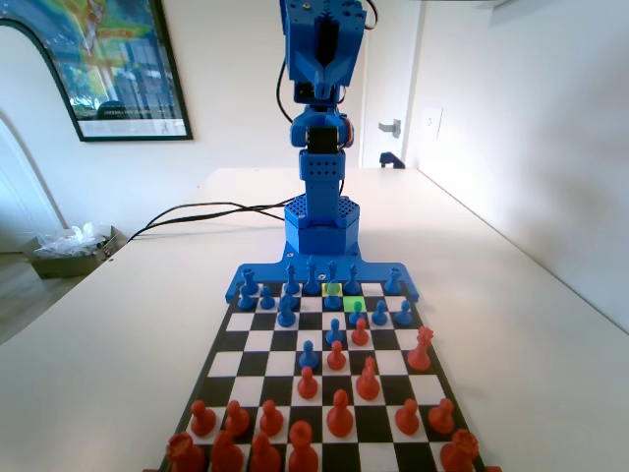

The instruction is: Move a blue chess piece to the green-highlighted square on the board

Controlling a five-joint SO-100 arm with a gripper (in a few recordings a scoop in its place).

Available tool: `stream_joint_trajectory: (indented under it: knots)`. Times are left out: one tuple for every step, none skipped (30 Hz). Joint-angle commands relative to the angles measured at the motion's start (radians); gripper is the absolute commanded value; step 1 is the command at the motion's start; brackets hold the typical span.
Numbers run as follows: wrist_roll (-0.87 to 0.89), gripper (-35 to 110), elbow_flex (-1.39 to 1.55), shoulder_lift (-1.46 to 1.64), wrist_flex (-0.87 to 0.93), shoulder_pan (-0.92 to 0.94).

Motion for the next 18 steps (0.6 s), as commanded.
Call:
stream_joint_trajectory:
  knots:
    - [0.002,1,0.005,0.023,-0.012,0.0]
    - [0.012,1,0.003,0.023,-0.012,-0.003]
    - [0.028,1,0.003,0.023,-0.012,-0.009]
    - [0.041,1,0.003,0.021,-0.012,-0.012]
    - [0.051,1,0.0,0.021,-0.009,-0.015]
    - [0.055,1,-0.005,0.021,-0.002,-0.017]
    - [0.06,1,-0.014,0.02,0.009,-0.02]
    - [0.064,1,-0.026,0.02,0.021,-0.021]
    - [0.072,1,-0.043,0.009,0.037,-0.025]
    - [0.081,1,-0.067,-0.011,0.054,-0.034]
    - [0.098,1,-0.1,-0.037,0.071,-0.046]
    - [0.115,1,-0.135,-0.066,0.087,-0.057]
    - [0.127,1,-0.169,-0.091,0.104,-0.064]
    - [0.138,1,-0.21,-0.12,0.127,-0.077]
    - [0.15,1,-0.242,-0.144,0.147,-0.084]
    - [0.167,1,-0.273,-0.167,0.169,-0.094]
    - [0.186,1,-0.302,-0.189,0.189,-0.103]
    - [0.21,1,-0.322,-0.21,0.202,-0.114]
